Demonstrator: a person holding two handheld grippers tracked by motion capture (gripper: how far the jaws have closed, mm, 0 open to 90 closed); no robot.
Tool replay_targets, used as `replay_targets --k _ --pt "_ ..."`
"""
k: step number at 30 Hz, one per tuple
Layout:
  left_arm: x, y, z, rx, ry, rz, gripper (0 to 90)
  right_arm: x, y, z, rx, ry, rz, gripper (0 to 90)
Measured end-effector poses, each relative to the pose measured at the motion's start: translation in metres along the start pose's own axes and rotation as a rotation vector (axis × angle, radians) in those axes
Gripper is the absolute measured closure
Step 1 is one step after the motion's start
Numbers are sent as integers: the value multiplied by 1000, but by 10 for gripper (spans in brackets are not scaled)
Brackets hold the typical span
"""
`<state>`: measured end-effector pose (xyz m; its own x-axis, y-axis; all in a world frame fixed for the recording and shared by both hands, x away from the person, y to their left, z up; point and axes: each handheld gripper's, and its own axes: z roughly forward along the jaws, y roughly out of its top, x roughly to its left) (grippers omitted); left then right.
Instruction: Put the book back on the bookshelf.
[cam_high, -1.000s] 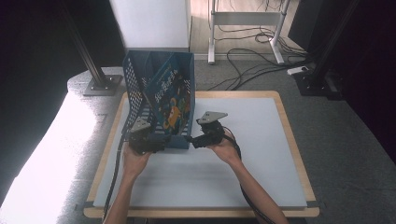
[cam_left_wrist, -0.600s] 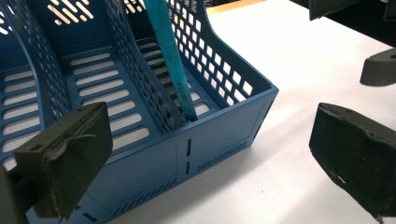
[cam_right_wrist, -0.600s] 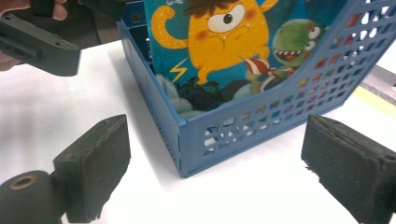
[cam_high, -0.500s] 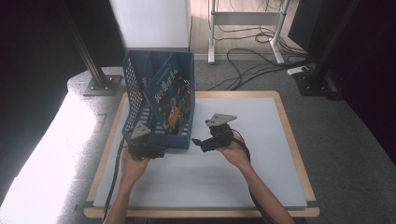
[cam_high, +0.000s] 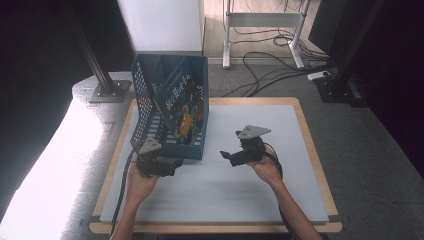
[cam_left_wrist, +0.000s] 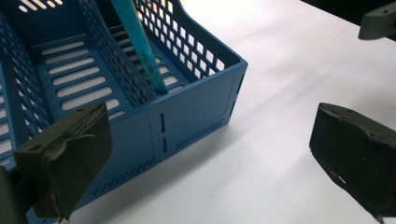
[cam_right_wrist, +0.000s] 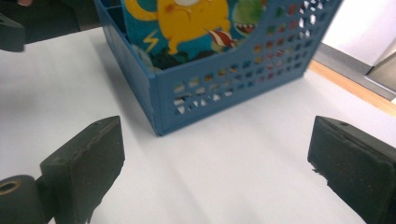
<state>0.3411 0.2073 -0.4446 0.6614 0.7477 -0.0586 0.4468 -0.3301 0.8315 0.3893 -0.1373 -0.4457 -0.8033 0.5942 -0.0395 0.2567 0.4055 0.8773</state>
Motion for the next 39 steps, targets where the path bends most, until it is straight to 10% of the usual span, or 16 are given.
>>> replay_targets --k 39 --pt "0 -46 3 52 8 -1 0 -45 -113 -101 67 -222 178 0"
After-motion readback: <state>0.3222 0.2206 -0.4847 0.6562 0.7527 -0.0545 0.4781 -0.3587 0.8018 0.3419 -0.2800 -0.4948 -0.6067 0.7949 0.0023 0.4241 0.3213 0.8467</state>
